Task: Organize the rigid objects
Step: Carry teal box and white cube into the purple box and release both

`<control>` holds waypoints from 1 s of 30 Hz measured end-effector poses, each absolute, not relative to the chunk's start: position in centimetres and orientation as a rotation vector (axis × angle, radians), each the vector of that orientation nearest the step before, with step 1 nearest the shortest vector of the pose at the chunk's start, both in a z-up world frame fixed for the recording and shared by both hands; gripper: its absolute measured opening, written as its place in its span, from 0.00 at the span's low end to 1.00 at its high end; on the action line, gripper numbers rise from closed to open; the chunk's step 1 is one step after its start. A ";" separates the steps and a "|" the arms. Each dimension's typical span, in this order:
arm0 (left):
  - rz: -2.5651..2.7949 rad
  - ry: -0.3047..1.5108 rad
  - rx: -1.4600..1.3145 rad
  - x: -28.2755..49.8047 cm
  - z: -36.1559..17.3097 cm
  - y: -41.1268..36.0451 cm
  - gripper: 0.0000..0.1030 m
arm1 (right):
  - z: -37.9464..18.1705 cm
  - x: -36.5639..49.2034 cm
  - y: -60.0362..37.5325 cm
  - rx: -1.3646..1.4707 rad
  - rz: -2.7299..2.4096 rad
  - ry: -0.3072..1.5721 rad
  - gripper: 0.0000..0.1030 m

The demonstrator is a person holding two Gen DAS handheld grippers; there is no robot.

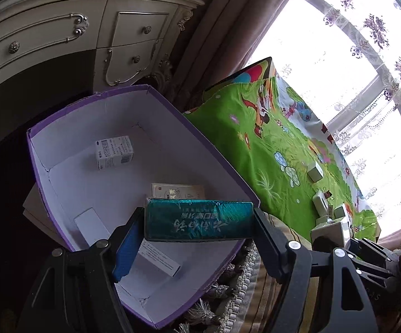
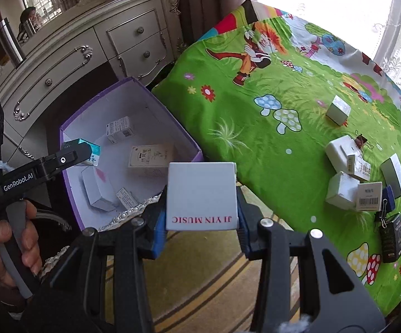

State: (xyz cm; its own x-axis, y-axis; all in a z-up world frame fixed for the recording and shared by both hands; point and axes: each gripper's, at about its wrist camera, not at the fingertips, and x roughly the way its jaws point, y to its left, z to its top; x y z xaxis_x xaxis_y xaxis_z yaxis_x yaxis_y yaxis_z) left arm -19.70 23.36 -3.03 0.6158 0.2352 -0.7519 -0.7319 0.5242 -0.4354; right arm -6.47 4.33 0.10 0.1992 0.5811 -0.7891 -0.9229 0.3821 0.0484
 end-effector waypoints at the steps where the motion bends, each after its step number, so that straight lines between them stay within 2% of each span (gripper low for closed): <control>1: 0.646 0.684 -0.833 -20.1 -3.1 23.7 0.73 | -0.1 -7.2 5.3 -0.518 1.133 0.827 0.44; 16: 0.750 0.710 -0.921 -23.0 -5.5 26.7 0.75 | -3.0 -12.4 13.3 -0.681 1.260 0.824 0.45; 18: 0.753 0.722 -0.939 -23.0 -6.0 26.8 0.76 | -3.3 -12.4 13.4 -0.685 1.256 0.830 0.53; 20: 0.751 0.736 -0.945 -22.8 -6.3 26.7 0.76 | -3.5 -12.5 13.3 -0.688 1.259 0.836 0.69; 25: 0.750 0.743 -0.928 -22.3 -6.0 26.3 0.81 | -3.5 -13.4 13.1 -0.710 1.280 0.807 0.78; 30: 0.745 0.722 -0.900 -22.2 -5.1 26.0 0.81 | -3.6 -13.3 12.4 -0.684 1.276 0.816 0.79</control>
State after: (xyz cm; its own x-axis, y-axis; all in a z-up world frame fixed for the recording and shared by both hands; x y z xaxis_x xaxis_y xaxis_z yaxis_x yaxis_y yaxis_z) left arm -22.21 26.04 -5.13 0.5412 0.2553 -0.8012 -0.8090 0.4178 -0.4134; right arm -13.34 12.41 -3.55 0.0937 0.5440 -0.8338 -0.9850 0.1723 0.0018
